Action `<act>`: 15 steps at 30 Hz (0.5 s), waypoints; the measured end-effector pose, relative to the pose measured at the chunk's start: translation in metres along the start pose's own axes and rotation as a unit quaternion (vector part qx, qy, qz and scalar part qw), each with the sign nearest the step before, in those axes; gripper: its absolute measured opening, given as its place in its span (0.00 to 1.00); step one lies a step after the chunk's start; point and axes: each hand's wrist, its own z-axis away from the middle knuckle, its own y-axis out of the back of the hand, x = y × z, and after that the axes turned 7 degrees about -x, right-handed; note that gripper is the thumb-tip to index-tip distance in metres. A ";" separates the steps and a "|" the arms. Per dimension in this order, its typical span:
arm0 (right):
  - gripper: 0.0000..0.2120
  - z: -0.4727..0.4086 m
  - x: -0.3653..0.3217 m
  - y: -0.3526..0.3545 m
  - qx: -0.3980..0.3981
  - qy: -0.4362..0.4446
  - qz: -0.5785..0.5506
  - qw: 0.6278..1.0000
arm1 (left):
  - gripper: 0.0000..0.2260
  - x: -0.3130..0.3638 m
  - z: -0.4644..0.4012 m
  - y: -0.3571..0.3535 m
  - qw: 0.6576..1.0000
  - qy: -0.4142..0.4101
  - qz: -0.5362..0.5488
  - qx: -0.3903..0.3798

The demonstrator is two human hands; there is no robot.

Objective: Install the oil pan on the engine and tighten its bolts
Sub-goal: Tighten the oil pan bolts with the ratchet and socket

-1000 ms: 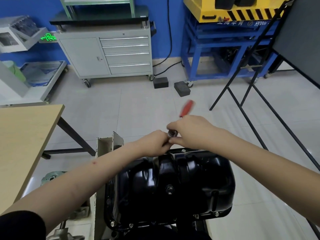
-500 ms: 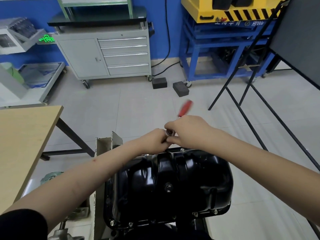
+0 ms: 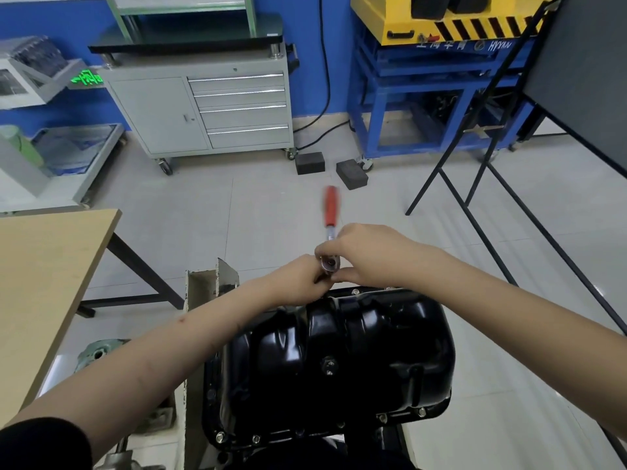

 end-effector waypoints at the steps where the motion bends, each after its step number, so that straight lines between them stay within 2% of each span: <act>1: 0.13 0.002 0.002 0.002 -0.017 0.016 -0.003 1.000 | 0.07 0.000 0.000 -0.001 1.000 -0.014 0.006 -0.005; 4: 0.14 0.001 0.002 0.003 -0.016 0.010 0.022 1.000 | 0.09 0.000 0.000 -0.003 1.000 -0.022 -0.006 -0.006; 6: 0.16 -0.003 0.000 0.001 0.012 -0.017 0.054 0.998 | 0.16 -0.002 0.001 -0.003 1.000 -0.009 -0.012 0.025; 9: 0.17 -0.006 -0.003 -0.003 0.039 -0.062 0.050 0.996 | 0.20 -0.001 0.003 0.000 0.997 -0.018 -0.003 0.074; 11: 0.15 -0.005 -0.002 -0.003 0.032 -0.058 0.028 0.997 | 0.18 0.000 0.006 0.001 0.997 -0.028 -0.022 0.061; 13: 0.12 -0.001 0.002 0.000 0.001 -0.026 0.008 1.000 | 0.12 0.000 0.006 0.002 0.999 -0.035 -0.021 0.029; 15: 0.11 0.001 0.006 0.004 -0.032 0.010 -0.005 0.999 | 0.11 0.000 0.004 0.001 0.999 -0.042 -0.023 0.004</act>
